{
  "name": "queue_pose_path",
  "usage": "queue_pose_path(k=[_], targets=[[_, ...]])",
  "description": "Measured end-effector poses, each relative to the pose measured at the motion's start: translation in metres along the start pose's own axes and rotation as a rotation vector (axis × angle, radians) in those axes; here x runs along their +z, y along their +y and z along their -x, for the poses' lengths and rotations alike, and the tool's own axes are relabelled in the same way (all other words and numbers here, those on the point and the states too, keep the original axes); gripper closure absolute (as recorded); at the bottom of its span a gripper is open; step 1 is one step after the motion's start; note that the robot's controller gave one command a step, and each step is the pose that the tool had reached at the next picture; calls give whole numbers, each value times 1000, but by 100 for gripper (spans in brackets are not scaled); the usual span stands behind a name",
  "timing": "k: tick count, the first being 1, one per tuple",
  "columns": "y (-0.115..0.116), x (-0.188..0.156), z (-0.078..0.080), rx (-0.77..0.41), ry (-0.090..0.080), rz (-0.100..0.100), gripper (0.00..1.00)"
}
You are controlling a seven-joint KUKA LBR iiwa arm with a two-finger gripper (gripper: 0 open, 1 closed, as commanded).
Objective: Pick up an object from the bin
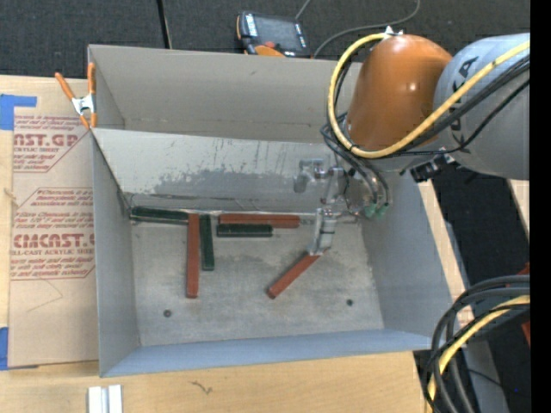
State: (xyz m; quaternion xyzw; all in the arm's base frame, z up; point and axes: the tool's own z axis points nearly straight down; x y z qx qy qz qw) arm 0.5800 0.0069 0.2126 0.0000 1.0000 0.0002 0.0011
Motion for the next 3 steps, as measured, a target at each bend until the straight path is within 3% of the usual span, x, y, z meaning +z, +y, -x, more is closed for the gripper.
queue_pose_path(k=[1,2,3], targets=[[-27,148,-50,134,10,0,0],[-26,142,-46,133,1,0,100],[-25,6,-35,166,-8,0,100]])
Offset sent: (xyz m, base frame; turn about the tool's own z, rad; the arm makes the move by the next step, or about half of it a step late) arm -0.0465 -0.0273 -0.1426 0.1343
